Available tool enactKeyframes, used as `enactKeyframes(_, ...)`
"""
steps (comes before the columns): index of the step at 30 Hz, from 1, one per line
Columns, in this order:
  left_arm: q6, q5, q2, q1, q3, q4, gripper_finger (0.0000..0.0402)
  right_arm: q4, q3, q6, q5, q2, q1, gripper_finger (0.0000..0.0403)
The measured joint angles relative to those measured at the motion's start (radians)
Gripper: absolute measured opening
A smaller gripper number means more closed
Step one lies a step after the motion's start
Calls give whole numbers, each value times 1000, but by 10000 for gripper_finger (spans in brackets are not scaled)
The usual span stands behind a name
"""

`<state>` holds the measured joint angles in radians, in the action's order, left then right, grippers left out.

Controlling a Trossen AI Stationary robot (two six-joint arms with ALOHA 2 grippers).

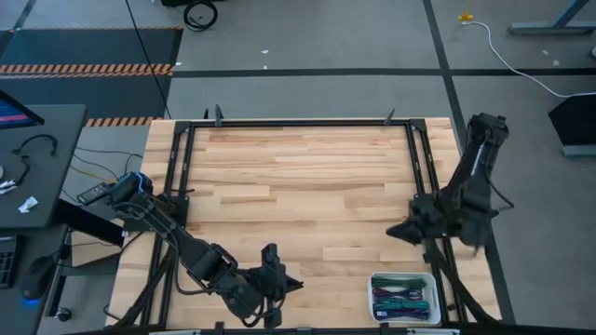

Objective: Pick and place USB-C Cables
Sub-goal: Return to Home Position

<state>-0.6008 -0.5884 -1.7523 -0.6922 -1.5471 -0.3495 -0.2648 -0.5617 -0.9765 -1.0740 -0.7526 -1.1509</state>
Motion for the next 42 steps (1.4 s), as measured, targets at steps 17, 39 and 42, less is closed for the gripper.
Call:
enactKeyframes(17,-106,0,0,17,0,0,8,623,448,499,664,497,681,1)
enactKeyframes(39,-208,57,77,15,0,-157,6,313,555,563,887,748,933,0)
enactKeyframes(42,-210,52,104,10,0,-199,4,310,555,600,887,745,952,0)
